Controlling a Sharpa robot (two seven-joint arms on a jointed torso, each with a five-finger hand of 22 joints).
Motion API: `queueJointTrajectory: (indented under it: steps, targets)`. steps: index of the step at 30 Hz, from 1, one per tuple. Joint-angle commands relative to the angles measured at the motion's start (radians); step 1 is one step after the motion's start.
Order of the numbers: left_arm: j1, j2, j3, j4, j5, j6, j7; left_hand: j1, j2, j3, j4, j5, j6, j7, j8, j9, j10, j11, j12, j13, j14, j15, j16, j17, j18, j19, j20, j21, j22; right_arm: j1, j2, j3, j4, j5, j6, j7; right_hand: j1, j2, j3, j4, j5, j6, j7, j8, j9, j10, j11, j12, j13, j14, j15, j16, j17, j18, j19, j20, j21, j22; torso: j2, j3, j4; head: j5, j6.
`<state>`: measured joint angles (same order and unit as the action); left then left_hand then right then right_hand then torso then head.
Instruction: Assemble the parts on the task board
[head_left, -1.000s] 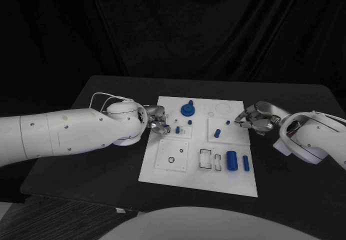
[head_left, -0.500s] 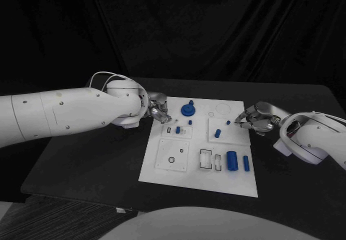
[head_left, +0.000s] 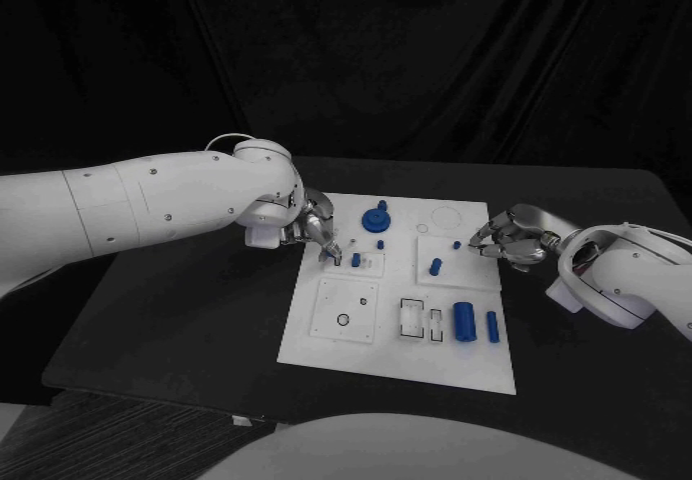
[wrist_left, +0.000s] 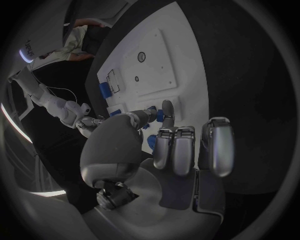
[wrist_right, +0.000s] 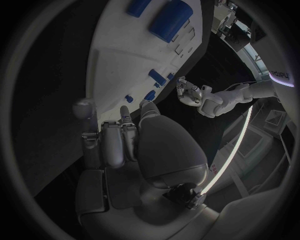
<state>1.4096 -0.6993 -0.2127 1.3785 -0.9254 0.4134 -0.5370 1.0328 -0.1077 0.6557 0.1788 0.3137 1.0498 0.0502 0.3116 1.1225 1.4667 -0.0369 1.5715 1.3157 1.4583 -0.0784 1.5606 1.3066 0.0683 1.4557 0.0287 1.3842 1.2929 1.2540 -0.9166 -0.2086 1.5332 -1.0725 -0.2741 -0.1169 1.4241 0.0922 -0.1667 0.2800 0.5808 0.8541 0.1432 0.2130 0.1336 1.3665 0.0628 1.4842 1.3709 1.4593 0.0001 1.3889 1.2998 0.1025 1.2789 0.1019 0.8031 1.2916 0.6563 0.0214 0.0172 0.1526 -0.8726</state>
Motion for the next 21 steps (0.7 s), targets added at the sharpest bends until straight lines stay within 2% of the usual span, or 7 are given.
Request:
queueJointTrajectory:
  steps: [1, 10, 12, 14, 21]
  targets:
    - [0.003, 0.017, 0.001, -0.027, 0.106, 0.080, -0.024, -0.013, 0.010, 0.067, -0.043, 0.044, -0.016, -0.022, 0.005, 0.009, 0.104, 0.001, -0.001, 0.255, 0.112, -0.003, 0.010, 0.264, -0.024, 0.025, 0.003, -0.009, 0.220, -0.002, 0.000, 0.001, 0.003, -0.005, 0.007, -0.016, 0.046, 0.019, 0.028, 0.004, 0.016, 0.002, -0.003, 0.002, -0.011, -0.002, -0.003, -0.037, 0.039, -0.005, -0.004, -0.015, 0.085, 0.039, -0.006, 0.001, -0.025, 0.091, 0.001, -0.0011, 0.0006, 0.000, 0.000]
    - [0.003, 0.046, 0.001, -0.072, 0.117, 0.062, -0.029, -0.022, 0.020, 0.061, -0.044, 0.048, -0.015, -0.019, 0.003, 0.006, 0.104, 0.002, -0.001, 0.255, 0.112, -0.002, 0.010, 0.264, -0.024, 0.024, 0.003, -0.011, 0.219, -0.002, -0.003, 0.001, 0.009, -0.005, 0.001, -0.013, 0.046, 0.019, 0.028, 0.004, 0.016, 0.002, -0.003, 0.002, -0.011, -0.002, -0.003, -0.037, 0.039, -0.005, -0.004, -0.015, 0.085, 0.039, -0.006, 0.001, -0.025, 0.091, 0.001, -0.0021, 0.0011, 0.002, 0.000]
    - [0.003, 0.054, 0.001, -0.079, 0.116, 0.066, -0.030, -0.036, 0.028, 0.031, -0.043, 0.048, -0.018, -0.017, -0.007, -0.002, 0.104, 0.005, -0.001, 0.255, 0.112, 0.000, 0.010, 0.264, -0.024, 0.022, 0.005, -0.014, 0.218, -0.002, -0.004, 0.001, 0.010, -0.005, -0.001, -0.013, 0.047, 0.019, 0.029, 0.004, 0.016, 0.002, -0.003, 0.002, -0.011, -0.001, -0.003, -0.036, 0.039, -0.005, -0.004, -0.015, 0.086, 0.040, -0.006, 0.001, -0.026, 0.090, 0.001, -0.0024, 0.0007, 0.005, 0.000]
    - [0.002, 0.060, 0.001, -0.083, 0.110, 0.067, -0.031, -0.038, 0.038, -0.005, -0.043, 0.066, -0.015, -0.017, -0.013, -0.009, 0.104, 0.006, -0.001, 0.255, 0.112, 0.001, 0.010, 0.264, -0.024, 0.023, 0.006, -0.014, 0.218, -0.002, -0.005, 0.001, 0.011, -0.005, -0.005, -0.012, 0.047, 0.019, 0.029, 0.004, 0.016, 0.002, -0.003, 0.002, -0.011, -0.001, -0.003, -0.036, 0.039, -0.005, -0.004, -0.015, 0.086, 0.040, -0.006, 0.001, -0.026, 0.090, 0.001, -0.0011, 0.0015, 0.002, 0.000]
    - [-0.001, 0.072, 0.001, -0.092, 0.079, 0.063, -0.033, -0.036, 0.047, -0.021, -0.044, 0.070, -0.014, -0.016, -0.017, -0.013, 0.104, 0.006, -0.001, 0.255, 0.112, 0.001, 0.010, 0.264, -0.023, 0.022, 0.006, -0.017, 0.218, -0.002, -0.009, 0.001, 0.015, -0.005, -0.014, -0.008, 0.047, 0.019, 0.029, 0.004, 0.016, 0.003, -0.003, 0.003, -0.011, -0.001, -0.003, -0.036, 0.040, -0.005, -0.004, -0.014, 0.086, 0.040, -0.006, 0.001, -0.026, 0.091, 0.000, -0.0014, 0.0009, 0.003, 0.000]
